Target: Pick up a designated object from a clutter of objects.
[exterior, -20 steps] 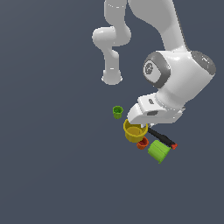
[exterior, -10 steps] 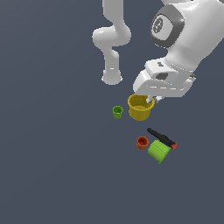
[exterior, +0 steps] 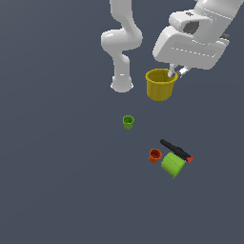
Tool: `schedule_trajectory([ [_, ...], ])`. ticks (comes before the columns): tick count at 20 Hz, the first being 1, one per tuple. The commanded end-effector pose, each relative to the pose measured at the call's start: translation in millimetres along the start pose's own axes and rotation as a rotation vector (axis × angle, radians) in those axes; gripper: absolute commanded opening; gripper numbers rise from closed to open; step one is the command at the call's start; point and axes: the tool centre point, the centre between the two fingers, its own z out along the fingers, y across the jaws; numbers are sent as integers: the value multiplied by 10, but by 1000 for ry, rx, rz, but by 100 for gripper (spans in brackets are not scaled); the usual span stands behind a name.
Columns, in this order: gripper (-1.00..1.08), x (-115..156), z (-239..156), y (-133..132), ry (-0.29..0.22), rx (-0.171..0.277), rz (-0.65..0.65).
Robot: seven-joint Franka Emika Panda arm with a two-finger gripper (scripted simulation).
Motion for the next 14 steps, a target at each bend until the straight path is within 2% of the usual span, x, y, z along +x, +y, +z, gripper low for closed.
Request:
schedule_trajectory([
  [1, -100, -141, -233, -3, 1, 1, 0],
  [7, -100, -390, -658, -17, 0, 1, 0],
  [14, -100, -539, -940, -26, -1, 1, 1],
])
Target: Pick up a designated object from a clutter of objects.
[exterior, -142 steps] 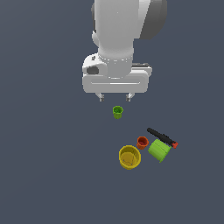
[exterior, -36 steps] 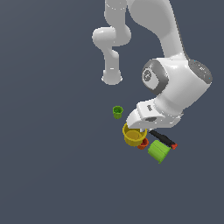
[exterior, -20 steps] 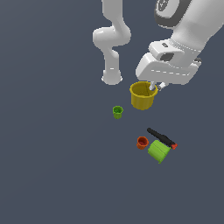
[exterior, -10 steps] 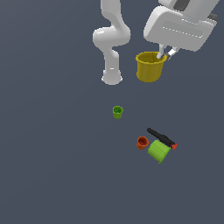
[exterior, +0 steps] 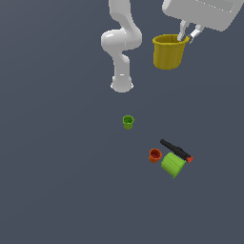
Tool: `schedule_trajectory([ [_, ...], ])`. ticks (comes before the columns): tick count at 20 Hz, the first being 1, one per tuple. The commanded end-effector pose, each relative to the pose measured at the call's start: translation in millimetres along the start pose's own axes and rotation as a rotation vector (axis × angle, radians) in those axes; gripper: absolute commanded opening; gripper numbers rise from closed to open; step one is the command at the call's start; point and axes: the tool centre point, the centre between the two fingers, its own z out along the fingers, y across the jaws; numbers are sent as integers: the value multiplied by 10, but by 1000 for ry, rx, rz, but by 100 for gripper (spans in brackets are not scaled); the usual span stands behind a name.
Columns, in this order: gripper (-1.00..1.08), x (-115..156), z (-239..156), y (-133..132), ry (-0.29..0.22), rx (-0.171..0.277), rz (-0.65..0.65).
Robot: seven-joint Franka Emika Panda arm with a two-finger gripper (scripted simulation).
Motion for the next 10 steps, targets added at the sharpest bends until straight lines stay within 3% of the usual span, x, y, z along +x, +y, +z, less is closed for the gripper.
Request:
schedule_trajectory([
  [1, -100, -38, -78, 1, 1, 0, 1],
  [10, -100, -24, -82, -1, 1, 0, 1],
])
